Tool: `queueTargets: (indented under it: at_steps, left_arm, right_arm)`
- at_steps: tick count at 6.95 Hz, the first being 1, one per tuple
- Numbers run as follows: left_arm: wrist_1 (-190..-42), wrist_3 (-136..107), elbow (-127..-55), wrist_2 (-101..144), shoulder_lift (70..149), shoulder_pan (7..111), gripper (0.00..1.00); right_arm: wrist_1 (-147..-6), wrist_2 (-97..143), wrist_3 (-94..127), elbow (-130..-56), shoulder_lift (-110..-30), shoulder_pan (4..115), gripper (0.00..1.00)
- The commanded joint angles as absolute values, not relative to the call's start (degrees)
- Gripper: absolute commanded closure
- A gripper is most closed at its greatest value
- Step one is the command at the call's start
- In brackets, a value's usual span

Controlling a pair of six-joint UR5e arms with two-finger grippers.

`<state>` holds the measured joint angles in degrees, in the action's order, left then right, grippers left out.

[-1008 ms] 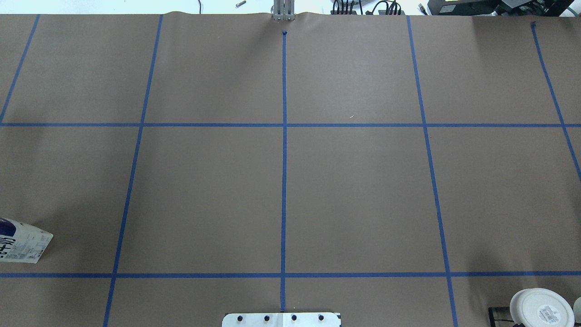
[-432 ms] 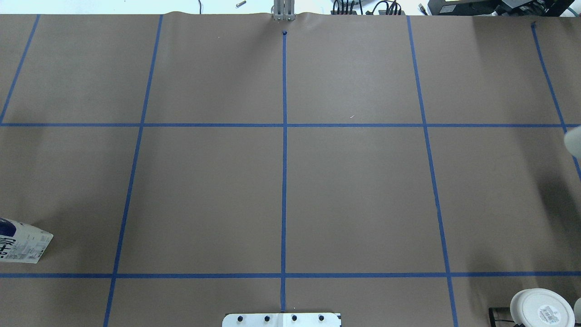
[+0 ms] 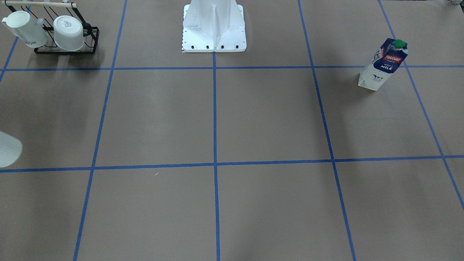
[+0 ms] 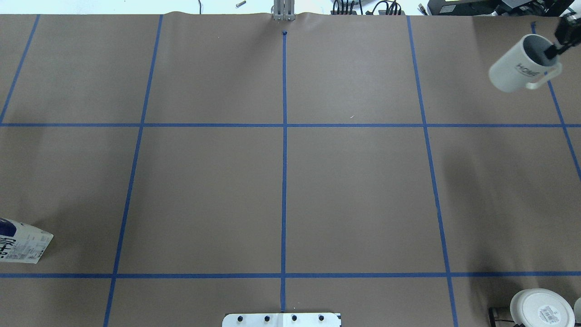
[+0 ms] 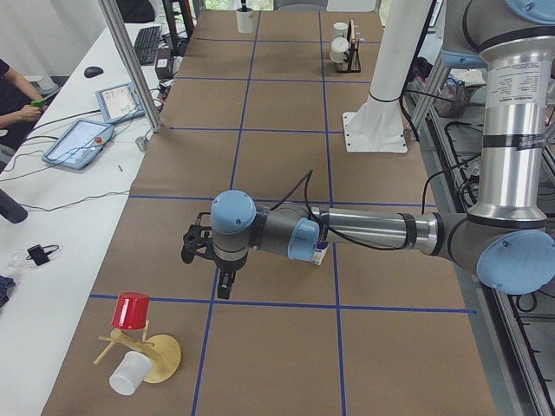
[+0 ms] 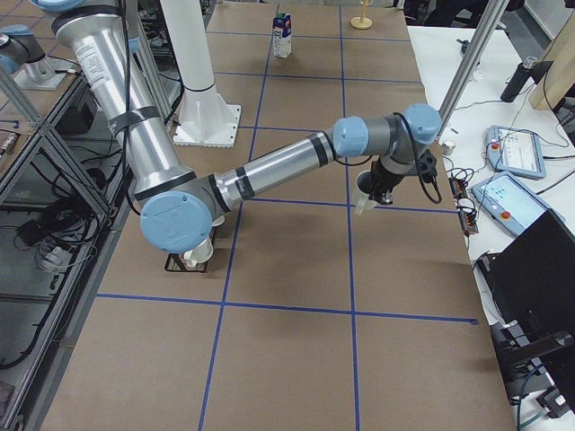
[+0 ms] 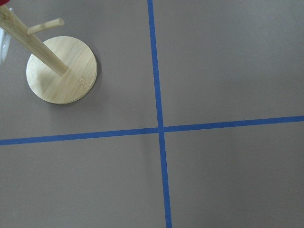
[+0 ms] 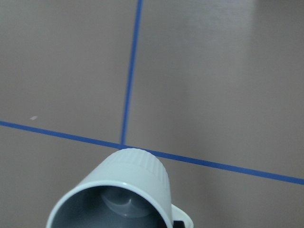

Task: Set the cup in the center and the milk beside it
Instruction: 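Carry the white mug with the right gripper to the table center and lower it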

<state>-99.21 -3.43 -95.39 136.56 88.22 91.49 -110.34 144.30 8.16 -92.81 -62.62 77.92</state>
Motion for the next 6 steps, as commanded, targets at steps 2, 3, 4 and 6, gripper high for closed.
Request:
queueTargets:
  at_steps: [2, 3, 4, 6]
  left_arm:
    - [-99.14, -3.43, -94.75, 136.67, 88.16, 91.49, 0.02]
    - [-99.23, -3.34, -94.22, 136.76, 88.15, 91.49, 0.02]
    - [-99.23, -3.25, -93.87, 136.76, 87.98, 91.49, 0.02]
    - [-99.23, -3.08, -93.34, 136.76, 87.80, 91.49, 0.02]
  right_arm:
    - [-89.20, 133.15, 53.58, -91.42, -51.87, 56.41, 1.00]
    - [-87.82, 128.72, 57.35, -87.93, -48.11, 51.38, 1.00]
    - [-87.72, 125.28, 59.92, -85.45, -45.03, 46.89, 1.00]
    - [-87.54, 119.99, 63.63, -79.05, -38.52, 40.98, 1.00]
